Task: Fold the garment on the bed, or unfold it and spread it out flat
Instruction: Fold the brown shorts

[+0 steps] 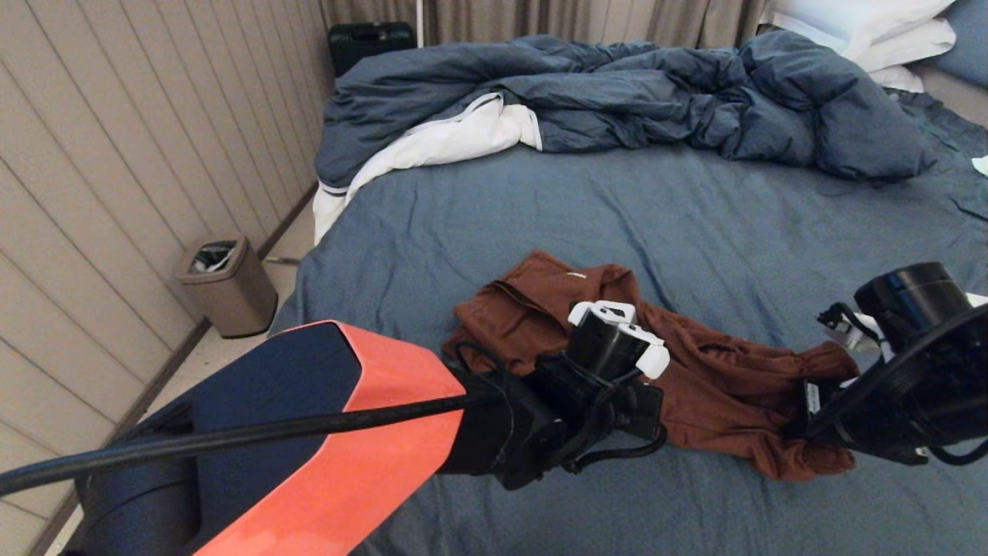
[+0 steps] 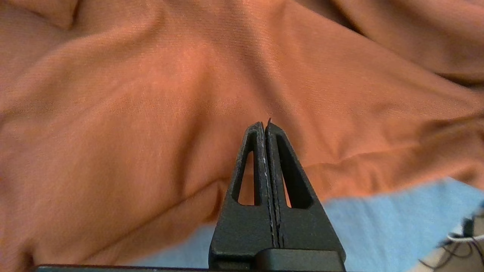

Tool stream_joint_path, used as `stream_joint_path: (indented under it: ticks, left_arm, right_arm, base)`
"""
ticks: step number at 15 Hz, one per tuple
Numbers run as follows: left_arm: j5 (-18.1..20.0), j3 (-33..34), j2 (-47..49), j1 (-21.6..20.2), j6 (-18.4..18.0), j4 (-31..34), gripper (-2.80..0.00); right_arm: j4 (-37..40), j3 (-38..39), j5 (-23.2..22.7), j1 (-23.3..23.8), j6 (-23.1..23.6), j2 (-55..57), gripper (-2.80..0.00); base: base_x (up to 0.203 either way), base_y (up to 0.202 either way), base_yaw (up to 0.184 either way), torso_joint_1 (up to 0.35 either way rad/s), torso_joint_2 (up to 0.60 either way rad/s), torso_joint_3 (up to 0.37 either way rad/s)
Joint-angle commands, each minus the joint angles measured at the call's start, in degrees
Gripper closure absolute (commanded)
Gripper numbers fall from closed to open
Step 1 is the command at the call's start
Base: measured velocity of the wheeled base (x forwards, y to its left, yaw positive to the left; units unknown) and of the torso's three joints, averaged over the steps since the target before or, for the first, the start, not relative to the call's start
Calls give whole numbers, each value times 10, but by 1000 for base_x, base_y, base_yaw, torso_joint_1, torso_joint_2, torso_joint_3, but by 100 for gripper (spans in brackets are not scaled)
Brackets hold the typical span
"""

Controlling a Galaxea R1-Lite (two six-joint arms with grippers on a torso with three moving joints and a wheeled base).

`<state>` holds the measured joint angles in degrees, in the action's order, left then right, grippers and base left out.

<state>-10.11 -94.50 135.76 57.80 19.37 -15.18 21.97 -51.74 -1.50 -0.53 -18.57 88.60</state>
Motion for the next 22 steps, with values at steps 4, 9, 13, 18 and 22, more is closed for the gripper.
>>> stream_joint_path:
  ticks: [4, 9, 13, 18, 22]
  left_arm:
    - [-15, -91, 33, -44, 2, 7, 0]
    - [-16, -153, 75, -76, 1, 33, 0]
    - [-17, -162, 88, -83, -1, 34, 0]
    - [-21, -162, 87, -95, -15, 18, 0]
    - [-66, -165, 85, -105, -41, -25, 0]
  right_arm:
    - [1, 10, -1, -3, -2, -7, 0]
    - [-5, 19, -4, -5, -2, -8, 0]
    - [-6, 19, -5, -6, -5, -8, 0]
    - [-10, 27, -5, -21, -18, -16, 0]
    - [-29, 44, -8, -29, -26, -25, 0]
  base:
    - [0, 0, 0, 0, 0, 0]
    - [0, 0, 0, 0, 0, 0]
    - [0, 0, 0, 0, 0, 0]
    - [0, 0, 0, 0, 0, 0]
    - [0, 0, 0, 0, 0, 0]
